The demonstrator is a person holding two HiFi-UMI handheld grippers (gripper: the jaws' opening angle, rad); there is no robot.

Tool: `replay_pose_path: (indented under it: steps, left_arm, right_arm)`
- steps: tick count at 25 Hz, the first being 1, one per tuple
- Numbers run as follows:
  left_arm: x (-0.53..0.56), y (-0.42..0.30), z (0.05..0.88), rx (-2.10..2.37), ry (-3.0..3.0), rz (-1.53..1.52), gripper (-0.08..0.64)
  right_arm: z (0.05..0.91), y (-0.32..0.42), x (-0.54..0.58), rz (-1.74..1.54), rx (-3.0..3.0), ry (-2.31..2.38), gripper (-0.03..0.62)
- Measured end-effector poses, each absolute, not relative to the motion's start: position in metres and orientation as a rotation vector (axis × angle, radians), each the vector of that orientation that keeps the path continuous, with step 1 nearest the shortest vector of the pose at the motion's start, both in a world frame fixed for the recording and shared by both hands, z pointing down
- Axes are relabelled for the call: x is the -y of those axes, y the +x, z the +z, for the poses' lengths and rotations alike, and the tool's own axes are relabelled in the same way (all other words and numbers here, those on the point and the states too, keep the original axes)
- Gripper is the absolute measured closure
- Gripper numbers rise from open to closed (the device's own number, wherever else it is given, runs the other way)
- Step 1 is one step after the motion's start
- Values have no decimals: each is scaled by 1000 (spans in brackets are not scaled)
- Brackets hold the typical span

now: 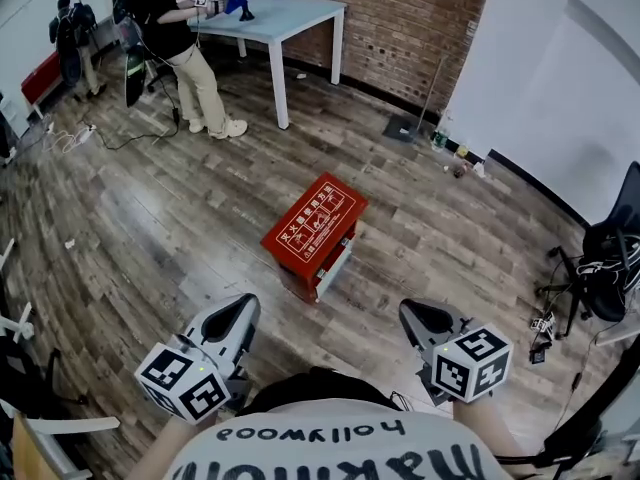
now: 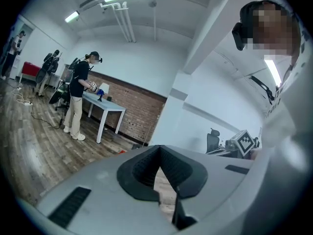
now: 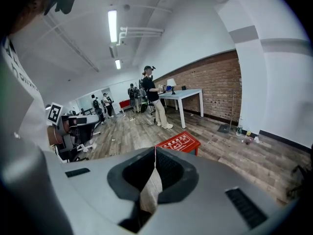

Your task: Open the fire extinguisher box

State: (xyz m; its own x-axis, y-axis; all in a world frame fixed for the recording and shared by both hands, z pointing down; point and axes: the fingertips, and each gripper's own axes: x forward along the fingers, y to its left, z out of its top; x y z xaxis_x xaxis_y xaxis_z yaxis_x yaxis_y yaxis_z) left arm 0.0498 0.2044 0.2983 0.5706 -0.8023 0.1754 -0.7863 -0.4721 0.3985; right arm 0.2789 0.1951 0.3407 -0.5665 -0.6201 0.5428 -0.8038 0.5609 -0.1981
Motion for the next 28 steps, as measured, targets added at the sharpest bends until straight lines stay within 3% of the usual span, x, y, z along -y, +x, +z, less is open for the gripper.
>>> replay_pose_path:
  steps: [28]
  left_arm:
    - [-135, 62, 300, 1360, 2372, -15, 554]
  right_arm:
    - [355, 279, -118, 624, 2418, 1076, 580]
